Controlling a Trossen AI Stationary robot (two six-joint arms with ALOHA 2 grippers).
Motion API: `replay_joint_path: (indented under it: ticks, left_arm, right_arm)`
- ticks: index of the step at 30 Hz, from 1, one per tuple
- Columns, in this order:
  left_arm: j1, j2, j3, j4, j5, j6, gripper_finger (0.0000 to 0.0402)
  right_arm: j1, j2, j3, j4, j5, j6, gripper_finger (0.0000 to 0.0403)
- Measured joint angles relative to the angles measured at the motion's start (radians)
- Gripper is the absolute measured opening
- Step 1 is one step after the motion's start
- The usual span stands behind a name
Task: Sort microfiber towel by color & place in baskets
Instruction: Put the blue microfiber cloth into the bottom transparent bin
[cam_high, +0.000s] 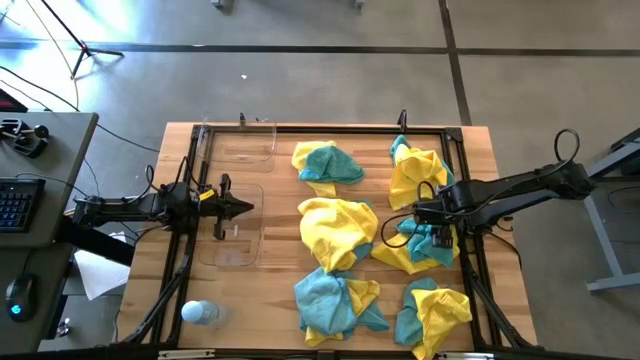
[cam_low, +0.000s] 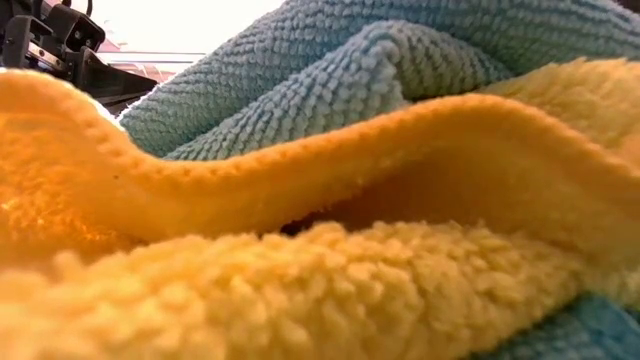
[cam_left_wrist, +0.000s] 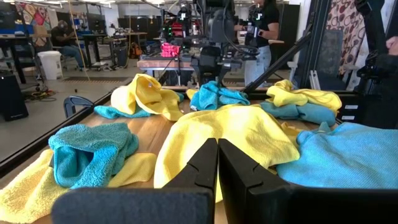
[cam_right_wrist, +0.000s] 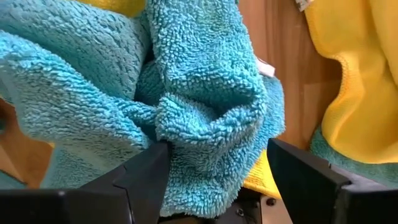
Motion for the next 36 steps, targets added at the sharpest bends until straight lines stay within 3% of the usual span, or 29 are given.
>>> replay_joint_path:
  ticks: [6,11,26,30,33,36]
  left_arm:
    - [0.000,0.000,0.000,0.000,0.000,0.000,0.0000]
    - [0.000,0.000,0.000,0.000,0.000,0.000,0.0000]
    - [0.000,0.000,0.000,0.023,0.000,-0.003,0.0000]
    - [0.000,0.000,0.000,0.074,0.000,-0.098,0.0000]
    - [0.000,0.000,0.000,0.137,0.000,-0.204,0.0000]
    - [0.001,0.000,0.022,0.171,0.000,-0.218,0.0000]
  right_arm:
    - [0.000,0.000,0.000,0.030,-0.001,0.000,0.0262]
    - [0.000,0.000,0.000,0.043,0.001,-0.028,0.0237]
    - [0.000,0.000,0.010,0.007,-0.018,0.050,0.0063]
    - [0.000,0.000,0.083,-0.069,-0.018,0.051,0.0008]
    - [0.000,0.000,0.173,-0.135,-0.002,0.068,0.0015]
    - [0.000,0.000,0.276,-0.200,0.026,0.073,0.0009]
